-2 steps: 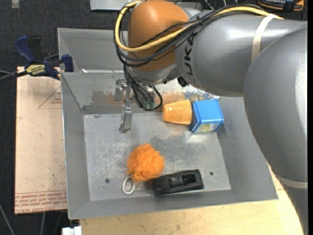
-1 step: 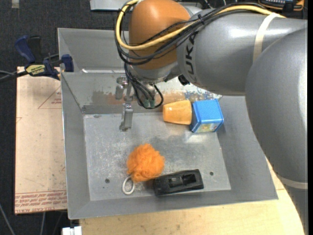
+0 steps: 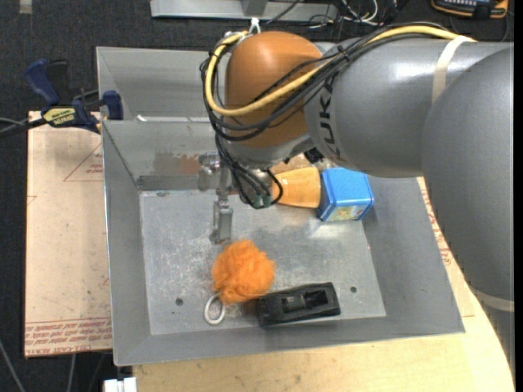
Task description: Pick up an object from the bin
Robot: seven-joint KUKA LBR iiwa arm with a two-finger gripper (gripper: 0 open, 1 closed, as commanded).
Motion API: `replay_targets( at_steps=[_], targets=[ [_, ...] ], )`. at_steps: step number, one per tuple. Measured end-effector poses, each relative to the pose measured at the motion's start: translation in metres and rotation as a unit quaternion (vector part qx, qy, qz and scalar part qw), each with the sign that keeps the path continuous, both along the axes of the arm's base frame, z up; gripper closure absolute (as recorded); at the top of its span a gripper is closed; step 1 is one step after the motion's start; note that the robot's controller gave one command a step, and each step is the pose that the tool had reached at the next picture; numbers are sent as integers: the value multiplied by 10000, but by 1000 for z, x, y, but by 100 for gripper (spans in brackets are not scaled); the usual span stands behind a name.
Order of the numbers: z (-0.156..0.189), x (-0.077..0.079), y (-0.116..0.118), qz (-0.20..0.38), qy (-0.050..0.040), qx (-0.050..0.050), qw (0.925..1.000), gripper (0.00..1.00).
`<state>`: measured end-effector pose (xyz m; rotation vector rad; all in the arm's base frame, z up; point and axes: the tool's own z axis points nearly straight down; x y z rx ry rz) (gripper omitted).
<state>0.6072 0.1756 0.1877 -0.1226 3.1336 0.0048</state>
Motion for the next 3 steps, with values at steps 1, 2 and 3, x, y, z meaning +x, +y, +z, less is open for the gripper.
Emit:
replay_targets(
  at_steps=[1, 2, 3],
  targets=[
    [-17, -16, -42, 270, 30, -3, 9996, 0],
    [-45, -27, -57, 1012, -11, -15, 9949, 0],
    [-89, -30, -72, 1608, -14, 4, 9870, 0]
  ],
)
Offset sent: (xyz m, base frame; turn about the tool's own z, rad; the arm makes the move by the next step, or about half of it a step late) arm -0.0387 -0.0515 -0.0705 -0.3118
